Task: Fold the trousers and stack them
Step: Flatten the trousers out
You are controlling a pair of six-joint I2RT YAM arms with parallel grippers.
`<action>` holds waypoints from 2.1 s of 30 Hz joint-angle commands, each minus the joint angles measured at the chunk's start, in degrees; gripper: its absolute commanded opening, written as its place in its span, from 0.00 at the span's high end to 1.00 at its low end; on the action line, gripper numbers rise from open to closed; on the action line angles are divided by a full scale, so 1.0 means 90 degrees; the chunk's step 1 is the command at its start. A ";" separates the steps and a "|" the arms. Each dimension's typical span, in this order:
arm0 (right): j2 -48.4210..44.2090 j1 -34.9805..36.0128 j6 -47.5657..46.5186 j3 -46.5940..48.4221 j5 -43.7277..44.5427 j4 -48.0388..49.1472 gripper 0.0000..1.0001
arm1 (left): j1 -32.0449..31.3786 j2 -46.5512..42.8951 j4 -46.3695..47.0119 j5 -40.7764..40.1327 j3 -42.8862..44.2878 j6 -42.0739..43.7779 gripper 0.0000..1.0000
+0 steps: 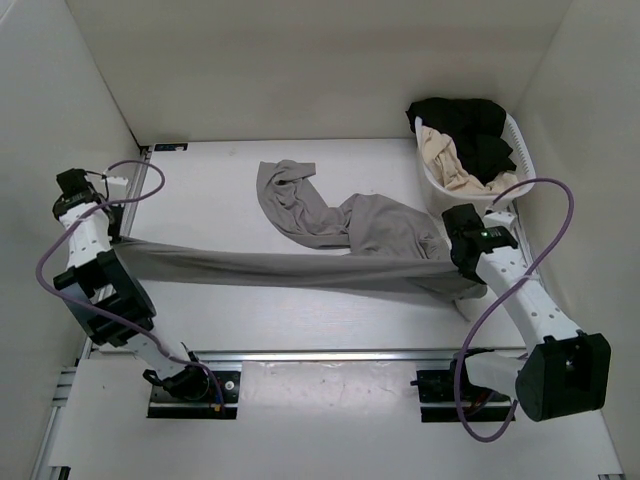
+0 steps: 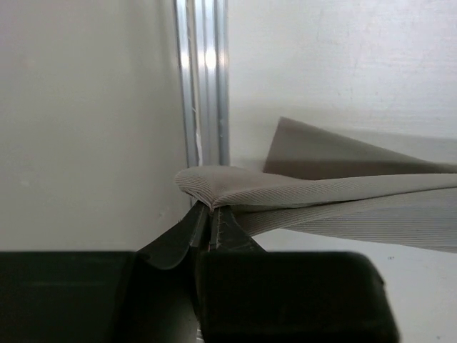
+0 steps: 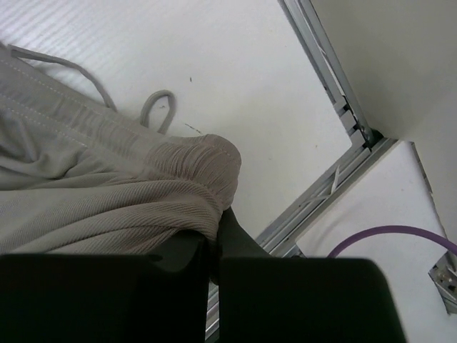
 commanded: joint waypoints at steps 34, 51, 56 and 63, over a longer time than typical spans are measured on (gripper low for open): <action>-0.1652 -0.1236 0.1194 -0.0367 -0.1137 -0.0077 0.17 | 0.0323 -0.0089 -0.0683 -0.0219 -0.0514 0.0331 0.47; -0.0004 -0.2349 0.1742 -0.1891 -0.3069 0.2013 0.35 | -0.0858 0.1706 0.0450 0.0739 0.0629 -0.0567 0.46; 0.0417 -0.2505 0.1684 -0.2018 -0.3071 0.2072 0.41 | -0.0985 0.2205 0.0664 0.1099 0.0912 -0.0898 0.46; 0.0720 -0.2505 0.1626 -0.1951 -0.2808 0.2072 0.76 | -0.1288 0.2849 0.0665 0.1072 0.1108 -0.1035 0.50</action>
